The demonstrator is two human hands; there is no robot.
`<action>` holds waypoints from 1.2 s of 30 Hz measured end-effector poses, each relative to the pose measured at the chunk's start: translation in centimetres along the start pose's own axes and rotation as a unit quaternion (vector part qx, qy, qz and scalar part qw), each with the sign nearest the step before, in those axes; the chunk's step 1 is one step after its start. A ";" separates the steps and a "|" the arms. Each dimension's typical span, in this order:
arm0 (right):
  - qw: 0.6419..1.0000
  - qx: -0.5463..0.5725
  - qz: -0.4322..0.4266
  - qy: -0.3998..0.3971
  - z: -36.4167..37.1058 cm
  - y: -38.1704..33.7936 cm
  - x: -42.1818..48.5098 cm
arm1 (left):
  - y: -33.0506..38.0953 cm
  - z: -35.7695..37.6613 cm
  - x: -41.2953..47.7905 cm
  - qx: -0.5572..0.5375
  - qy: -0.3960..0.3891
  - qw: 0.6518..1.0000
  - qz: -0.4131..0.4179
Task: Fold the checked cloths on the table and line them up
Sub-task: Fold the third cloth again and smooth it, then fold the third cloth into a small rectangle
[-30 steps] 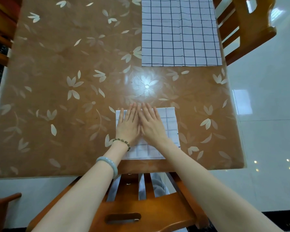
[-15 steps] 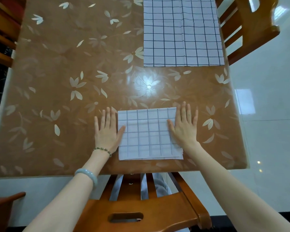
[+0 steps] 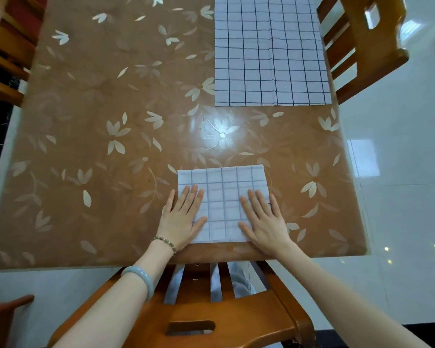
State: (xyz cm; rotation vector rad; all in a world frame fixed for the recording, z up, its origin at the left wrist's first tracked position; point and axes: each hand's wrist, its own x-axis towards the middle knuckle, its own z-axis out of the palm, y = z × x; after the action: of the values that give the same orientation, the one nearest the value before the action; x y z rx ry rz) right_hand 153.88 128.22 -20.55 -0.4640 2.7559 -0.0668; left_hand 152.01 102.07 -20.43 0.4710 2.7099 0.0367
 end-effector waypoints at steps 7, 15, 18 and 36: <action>0.994 0.054 0.089 0.012 -2.6 4.3 -1.7 | 0.5 -1.9 -0.3 -0.185 0.042 0.974 -0.123; 0.970 0.233 -0.020 0.062 -6.7 -2.7 3.9 | 2.0 -5.2 0.5 -0.330 0.083 0.873 -0.348; 0.975 0.220 -0.002 0.013 -5.8 -3.3 5.0 | 2.0 -5.4 1.0 -0.345 0.077 0.865 -0.356; 0.970 0.205 0.010 -0.128 -6.5 -3.2 5.7 | 1.2 -8.6 -1.9 -0.534 -0.102 0.817 -0.192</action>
State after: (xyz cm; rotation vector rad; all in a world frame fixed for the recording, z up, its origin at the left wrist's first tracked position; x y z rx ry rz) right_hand 147.55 123.29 -16.04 -0.3055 2.4030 -0.5231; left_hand 150.77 102.95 -11.71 -0.3918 2.0593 1.2246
